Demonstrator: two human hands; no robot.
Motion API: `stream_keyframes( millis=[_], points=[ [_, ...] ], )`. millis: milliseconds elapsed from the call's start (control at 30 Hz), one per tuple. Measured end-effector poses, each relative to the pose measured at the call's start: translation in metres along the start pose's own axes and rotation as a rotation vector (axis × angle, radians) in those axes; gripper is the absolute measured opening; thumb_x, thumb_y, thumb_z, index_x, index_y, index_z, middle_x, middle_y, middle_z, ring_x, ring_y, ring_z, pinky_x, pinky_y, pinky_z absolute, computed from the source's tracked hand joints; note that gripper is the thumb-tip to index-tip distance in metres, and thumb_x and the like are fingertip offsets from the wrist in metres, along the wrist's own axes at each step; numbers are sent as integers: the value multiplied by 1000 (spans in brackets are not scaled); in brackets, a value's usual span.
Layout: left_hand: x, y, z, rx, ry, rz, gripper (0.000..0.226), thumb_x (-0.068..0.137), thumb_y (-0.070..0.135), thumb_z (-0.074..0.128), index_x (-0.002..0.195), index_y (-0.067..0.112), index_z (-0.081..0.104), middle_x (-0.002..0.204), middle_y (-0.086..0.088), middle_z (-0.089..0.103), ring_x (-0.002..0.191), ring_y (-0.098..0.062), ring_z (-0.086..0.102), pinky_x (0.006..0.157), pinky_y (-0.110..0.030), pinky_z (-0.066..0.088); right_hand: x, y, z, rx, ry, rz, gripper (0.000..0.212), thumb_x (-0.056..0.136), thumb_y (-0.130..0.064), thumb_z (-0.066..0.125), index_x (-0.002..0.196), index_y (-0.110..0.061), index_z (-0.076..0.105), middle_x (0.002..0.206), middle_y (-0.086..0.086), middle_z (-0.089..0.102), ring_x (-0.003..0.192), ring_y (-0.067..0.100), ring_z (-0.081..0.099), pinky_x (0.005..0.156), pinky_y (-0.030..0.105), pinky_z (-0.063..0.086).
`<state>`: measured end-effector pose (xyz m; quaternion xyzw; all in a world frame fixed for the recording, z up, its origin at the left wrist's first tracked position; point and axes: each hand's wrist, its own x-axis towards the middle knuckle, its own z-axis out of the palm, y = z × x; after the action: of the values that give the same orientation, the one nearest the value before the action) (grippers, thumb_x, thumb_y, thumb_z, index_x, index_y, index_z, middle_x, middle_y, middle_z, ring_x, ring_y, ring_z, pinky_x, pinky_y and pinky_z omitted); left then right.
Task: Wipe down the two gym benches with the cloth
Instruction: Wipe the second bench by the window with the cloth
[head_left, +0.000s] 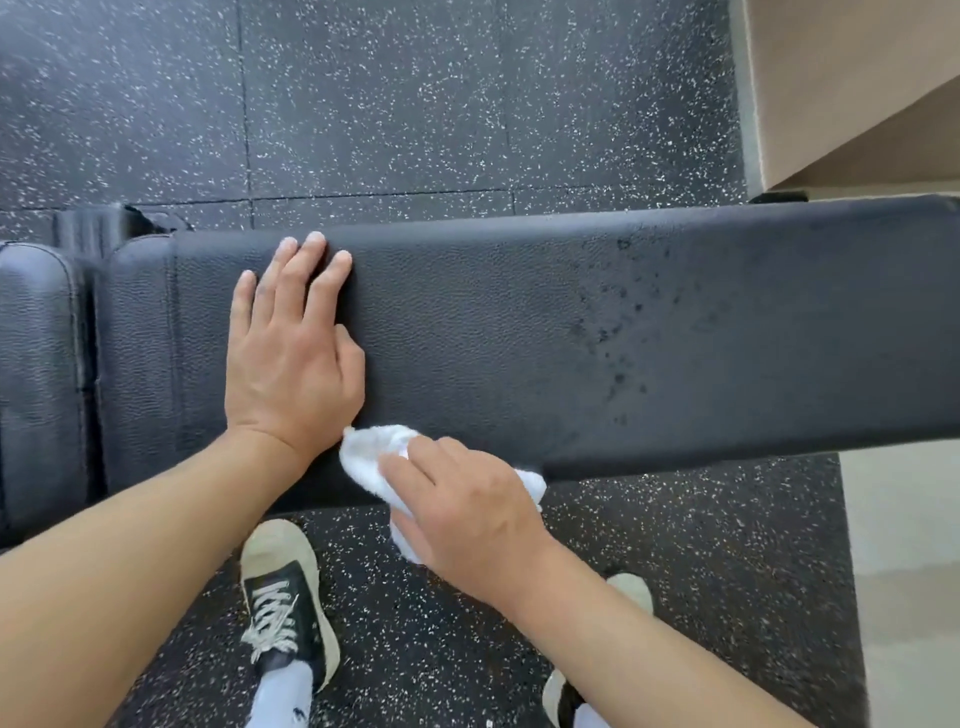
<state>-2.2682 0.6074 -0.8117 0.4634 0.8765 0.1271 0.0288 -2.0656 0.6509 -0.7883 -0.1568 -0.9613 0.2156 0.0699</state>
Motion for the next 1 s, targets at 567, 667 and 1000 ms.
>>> stream_keyframes(
  millis=[567,667,1000],
  points=[
    [1,1,-1,-5,-22,-18,64,93,23,43,157,13,42,168,-10,34,159,-32,26,130,-54,14,91,22,2,2,218,288,17,86,-22,60,99,-13,66,91,5,58,77,28,52,62,43,45],
    [2,0,-2,-5,-28,-18,65,93,23,42,157,12,41,168,-10,33,159,-32,25,130,-56,14,38,26,-2,6,136,167,14,88,-18,59,100,-15,66,85,0,49,72,22,42,58,37,41],
    [1,-2,0,4,-24,-13,66,92,25,43,157,13,42,168,-9,33,158,-32,27,130,-55,16,42,116,-39,-123,364,495,9,88,-17,62,95,-14,67,83,-2,54,71,20,51,58,28,26]
  ],
)
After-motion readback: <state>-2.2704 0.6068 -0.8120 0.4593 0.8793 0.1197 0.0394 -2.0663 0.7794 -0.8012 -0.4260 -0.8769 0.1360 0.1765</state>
